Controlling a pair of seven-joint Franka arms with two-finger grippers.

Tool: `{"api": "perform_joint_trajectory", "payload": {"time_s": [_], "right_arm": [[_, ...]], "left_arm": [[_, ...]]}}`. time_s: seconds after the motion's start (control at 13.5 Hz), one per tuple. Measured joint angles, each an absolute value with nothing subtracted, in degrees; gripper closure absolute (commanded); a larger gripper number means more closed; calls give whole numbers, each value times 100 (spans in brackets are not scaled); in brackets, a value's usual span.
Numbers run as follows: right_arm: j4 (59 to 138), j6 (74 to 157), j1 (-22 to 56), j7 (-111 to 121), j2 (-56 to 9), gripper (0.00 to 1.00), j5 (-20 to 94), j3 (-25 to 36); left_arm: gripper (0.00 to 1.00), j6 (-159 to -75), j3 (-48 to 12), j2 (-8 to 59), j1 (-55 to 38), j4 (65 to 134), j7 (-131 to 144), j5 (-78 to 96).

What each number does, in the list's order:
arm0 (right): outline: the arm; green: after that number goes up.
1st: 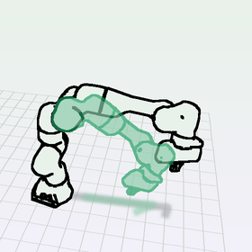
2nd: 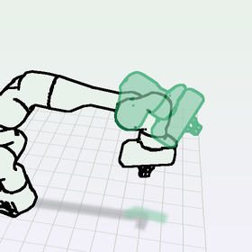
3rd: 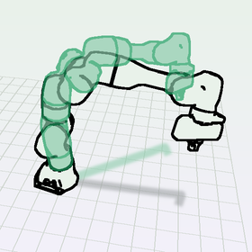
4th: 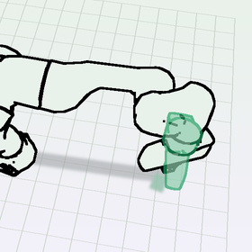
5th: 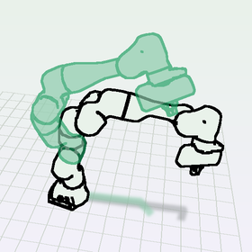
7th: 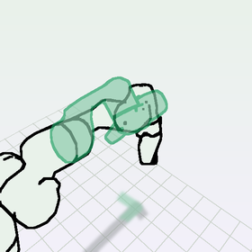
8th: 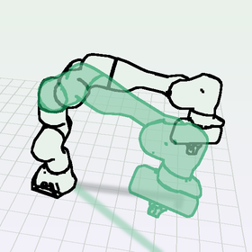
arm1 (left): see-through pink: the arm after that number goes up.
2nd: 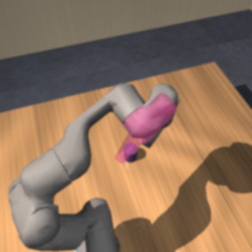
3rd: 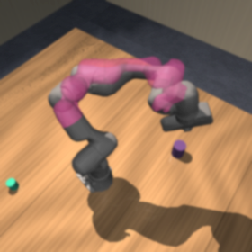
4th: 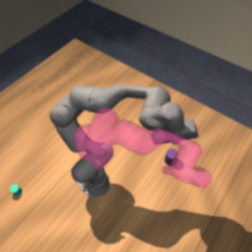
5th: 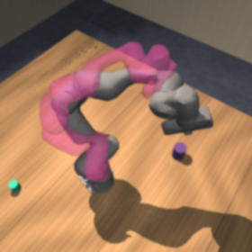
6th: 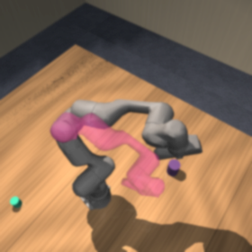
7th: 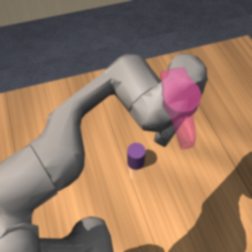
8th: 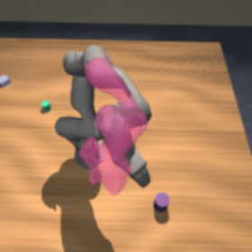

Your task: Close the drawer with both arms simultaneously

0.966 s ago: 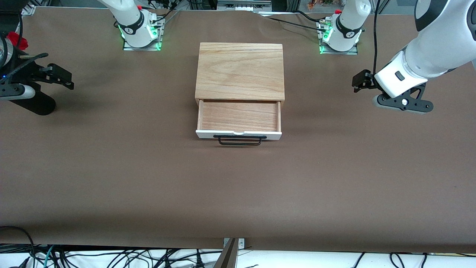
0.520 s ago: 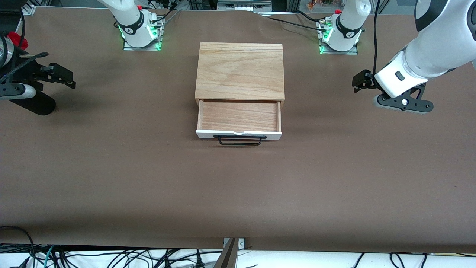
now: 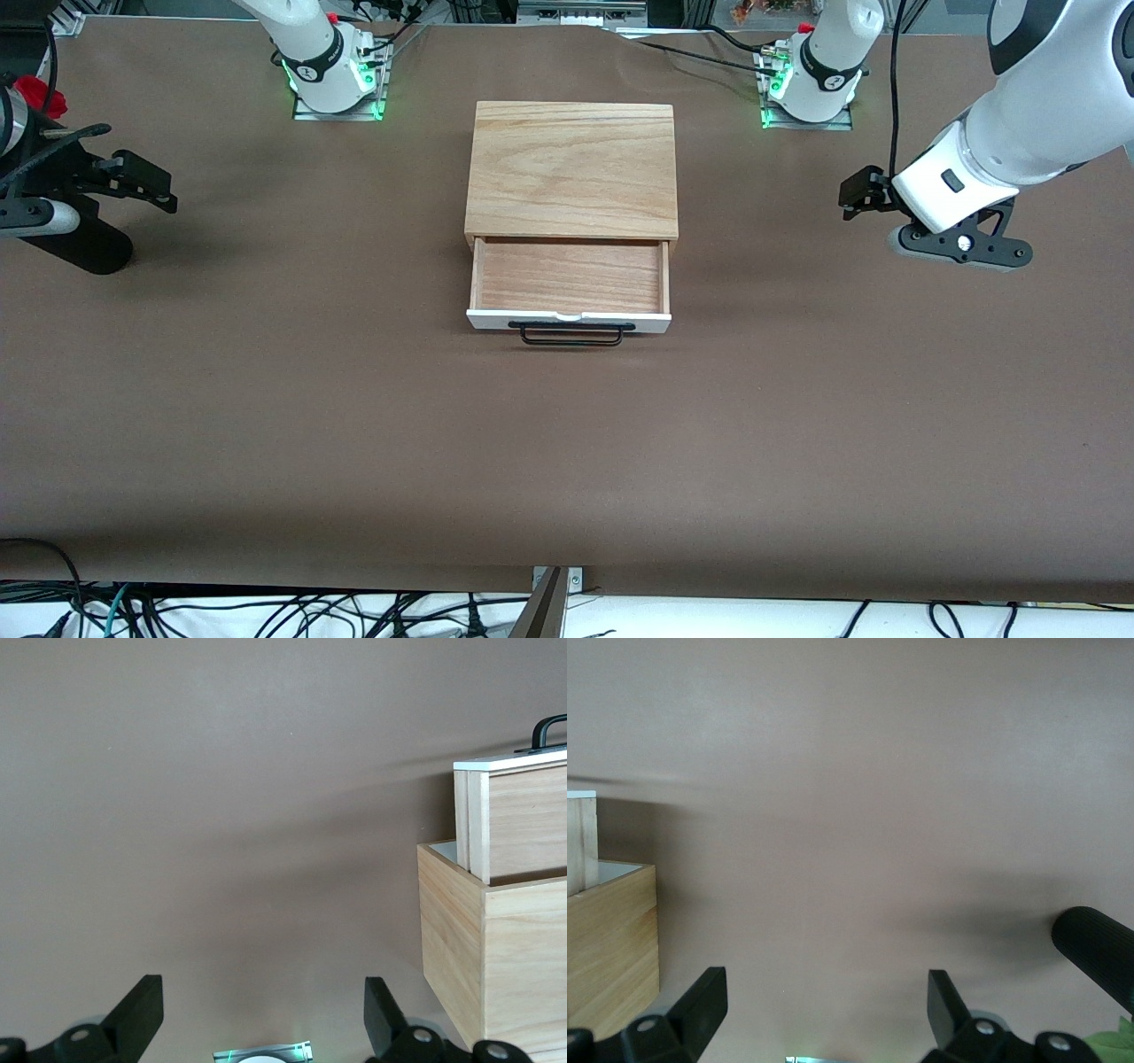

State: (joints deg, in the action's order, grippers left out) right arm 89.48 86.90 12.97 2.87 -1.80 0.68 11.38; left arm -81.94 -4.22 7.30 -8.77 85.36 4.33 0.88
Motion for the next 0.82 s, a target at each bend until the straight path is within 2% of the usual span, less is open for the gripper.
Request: {"api": "perform_joint_trajectory", "payload": {"time_s": [0.82], "right_arm": [[8824, 8689, 1307, 310, -270, 0, 68, 1134]], "left_arm": [[0, -8166, -415, 731, -876, 8536, 433, 88]]}}
